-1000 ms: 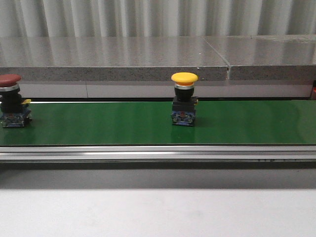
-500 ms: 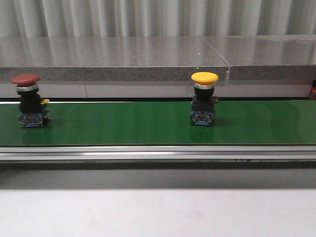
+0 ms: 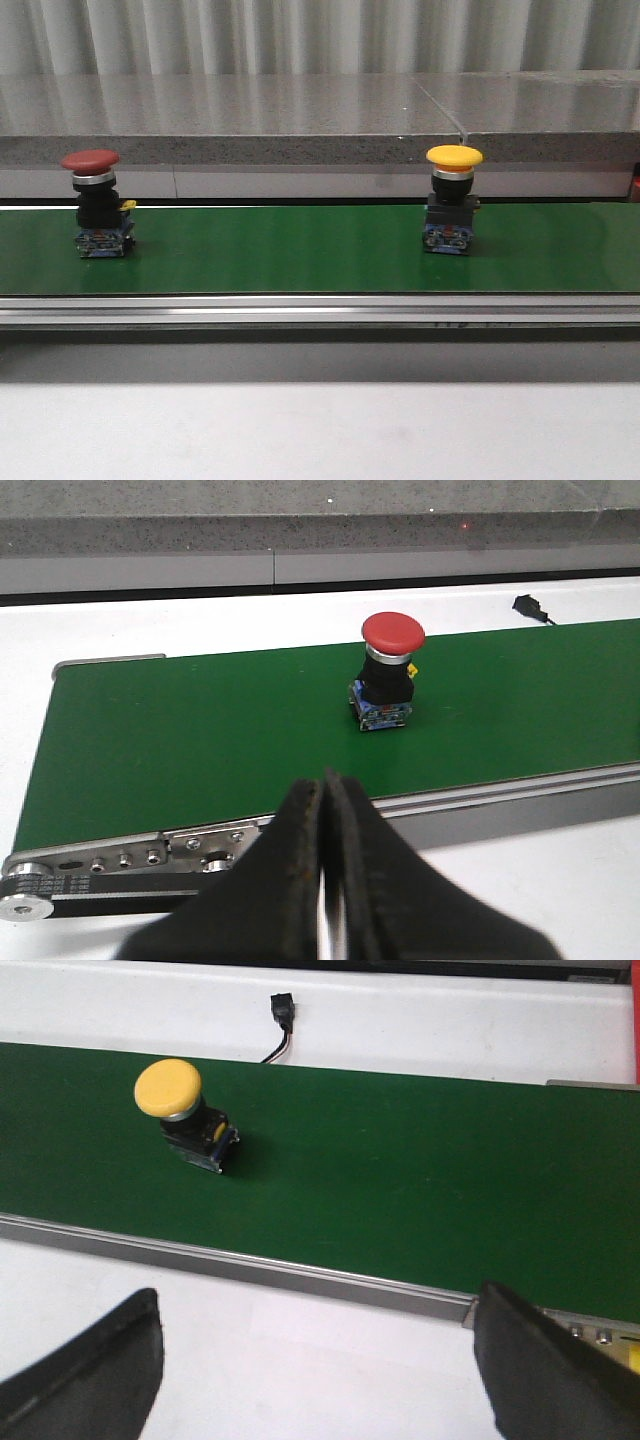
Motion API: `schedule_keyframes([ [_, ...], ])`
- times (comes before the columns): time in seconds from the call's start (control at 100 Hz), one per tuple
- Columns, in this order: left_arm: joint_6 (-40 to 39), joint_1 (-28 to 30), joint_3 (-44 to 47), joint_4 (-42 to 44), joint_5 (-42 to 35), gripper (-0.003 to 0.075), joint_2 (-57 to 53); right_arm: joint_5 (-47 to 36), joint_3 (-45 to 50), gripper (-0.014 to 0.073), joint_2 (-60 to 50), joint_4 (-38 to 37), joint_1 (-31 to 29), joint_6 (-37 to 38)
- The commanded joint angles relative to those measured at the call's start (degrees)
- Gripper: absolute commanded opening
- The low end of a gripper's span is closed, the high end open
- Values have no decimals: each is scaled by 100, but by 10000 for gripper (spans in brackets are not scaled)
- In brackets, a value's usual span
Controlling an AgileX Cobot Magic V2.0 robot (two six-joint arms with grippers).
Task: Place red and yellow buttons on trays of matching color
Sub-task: 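Lower the right gripper onto the yellow button at the belt's end and grasp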
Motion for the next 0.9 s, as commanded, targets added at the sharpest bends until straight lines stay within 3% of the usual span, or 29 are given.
schedule_keyframes([
  [0.0,-34,-47,-154,-90,-429,-20,29,-283,-199,634,164,210,1,-83],
  [0.46,-34,-47,-154,-90,-429,-20,29,-758,-860,634,2235,210,1018,-855],
  [0.89,-34,-47,-154,-83,-442,-20,29,-978,-1586,634,3818,210,1191,-900],
])
